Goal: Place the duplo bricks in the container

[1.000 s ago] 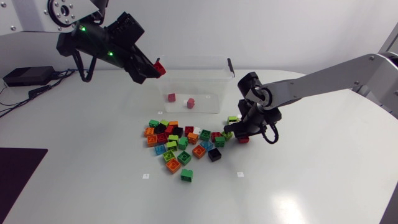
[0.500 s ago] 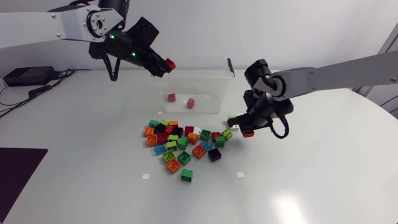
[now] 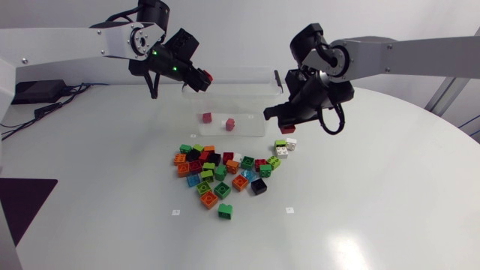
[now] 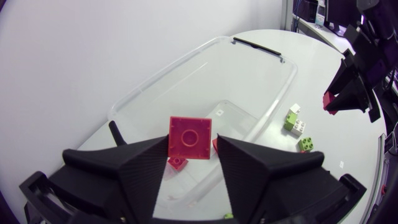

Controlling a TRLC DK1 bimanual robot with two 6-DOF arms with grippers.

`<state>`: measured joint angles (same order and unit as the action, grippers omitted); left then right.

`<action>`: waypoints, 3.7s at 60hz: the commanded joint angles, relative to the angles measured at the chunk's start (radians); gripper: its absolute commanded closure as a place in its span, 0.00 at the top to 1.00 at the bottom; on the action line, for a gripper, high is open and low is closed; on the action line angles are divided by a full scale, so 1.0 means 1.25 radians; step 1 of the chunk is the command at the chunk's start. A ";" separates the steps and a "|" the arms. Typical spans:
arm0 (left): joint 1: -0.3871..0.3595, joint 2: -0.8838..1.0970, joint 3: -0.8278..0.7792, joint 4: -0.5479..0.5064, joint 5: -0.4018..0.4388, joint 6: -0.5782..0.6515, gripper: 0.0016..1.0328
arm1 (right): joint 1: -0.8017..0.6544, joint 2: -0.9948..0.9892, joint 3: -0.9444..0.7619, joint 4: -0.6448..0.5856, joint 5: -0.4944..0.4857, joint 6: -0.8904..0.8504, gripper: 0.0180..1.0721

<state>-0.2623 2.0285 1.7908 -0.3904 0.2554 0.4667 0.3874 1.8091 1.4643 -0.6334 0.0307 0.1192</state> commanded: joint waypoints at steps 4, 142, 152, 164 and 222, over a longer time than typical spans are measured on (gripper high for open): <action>-0.004 -0.034 -0.019 0.004 -0.002 -0.011 0.96 | 0.017 0.006 0.080 -0.026 0.001 -0.006 0.22; 0.189 -0.108 -0.607 0.141 0.159 0.667 0.95 | 0.073 0.065 0.257 0.156 0.037 -0.041 0.94; 0.175 -0.068 -0.561 0.139 0.174 0.671 0.95 | 0.066 -0.043 0.093 0.207 0.017 -0.044 0.94; 0.169 -0.008 -0.501 0.130 0.188 0.698 0.93 | 0.053 -0.156 -0.094 0.259 -0.007 -0.050 0.94; 0.151 0.028 -0.418 -0.202 0.244 0.815 0.26 | -0.120 -0.224 -0.418 0.352 -0.142 -0.117 0.94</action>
<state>-0.0624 2.0529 1.2644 -0.5911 0.5529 1.4281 0.2493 1.4635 0.9211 -0.1905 -0.1432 -0.0093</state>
